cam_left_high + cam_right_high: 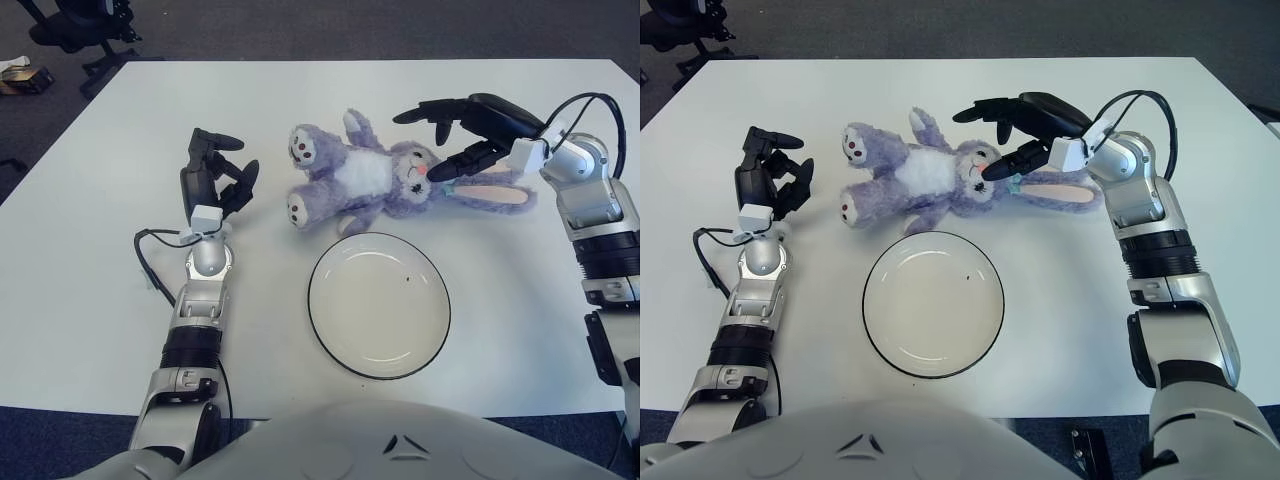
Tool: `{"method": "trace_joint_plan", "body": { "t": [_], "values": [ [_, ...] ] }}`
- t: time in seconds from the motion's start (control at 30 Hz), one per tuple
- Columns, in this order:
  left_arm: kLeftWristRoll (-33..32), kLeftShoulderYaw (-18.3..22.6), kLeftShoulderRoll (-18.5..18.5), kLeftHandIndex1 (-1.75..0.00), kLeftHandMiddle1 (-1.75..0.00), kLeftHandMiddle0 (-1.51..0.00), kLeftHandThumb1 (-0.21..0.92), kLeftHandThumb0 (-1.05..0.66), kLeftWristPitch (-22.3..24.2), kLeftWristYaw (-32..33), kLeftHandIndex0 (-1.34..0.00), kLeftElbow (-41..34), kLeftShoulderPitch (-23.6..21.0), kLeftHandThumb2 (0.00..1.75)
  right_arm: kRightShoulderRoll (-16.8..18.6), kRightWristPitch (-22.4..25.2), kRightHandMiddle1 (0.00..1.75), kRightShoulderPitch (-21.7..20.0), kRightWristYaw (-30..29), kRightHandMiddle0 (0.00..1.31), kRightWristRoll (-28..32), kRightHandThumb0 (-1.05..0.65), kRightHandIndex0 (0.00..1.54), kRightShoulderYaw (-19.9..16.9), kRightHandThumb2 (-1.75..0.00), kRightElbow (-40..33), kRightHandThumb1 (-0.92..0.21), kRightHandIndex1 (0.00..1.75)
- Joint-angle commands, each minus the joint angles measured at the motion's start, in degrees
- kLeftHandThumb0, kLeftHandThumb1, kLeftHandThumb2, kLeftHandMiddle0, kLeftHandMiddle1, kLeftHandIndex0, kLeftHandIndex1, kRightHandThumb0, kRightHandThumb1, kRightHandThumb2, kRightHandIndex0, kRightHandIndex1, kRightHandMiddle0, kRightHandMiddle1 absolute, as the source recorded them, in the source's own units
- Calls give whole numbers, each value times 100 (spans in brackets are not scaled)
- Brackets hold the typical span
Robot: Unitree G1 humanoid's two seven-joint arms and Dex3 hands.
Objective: Put the doll into the plate.
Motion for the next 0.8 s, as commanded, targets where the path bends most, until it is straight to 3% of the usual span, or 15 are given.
{"method": "trace_joint_plan", "body": {
  "t": [0.0,0.77],
  "values": [
    [-39,-12,-135,-157,-175,-84,92,-35,11,-2,-38,294,433,34,-86,122,4,40,46,38,-209,-84,38,78,-33,-201,-92,0],
    [1,-46,-188,-159,-175,-83,92,-35,114,22,-36,197,463,36,52,249,2,-58,-333,36,-1076,-91,36,372,-40,-87,-92,0]
  ]
}}
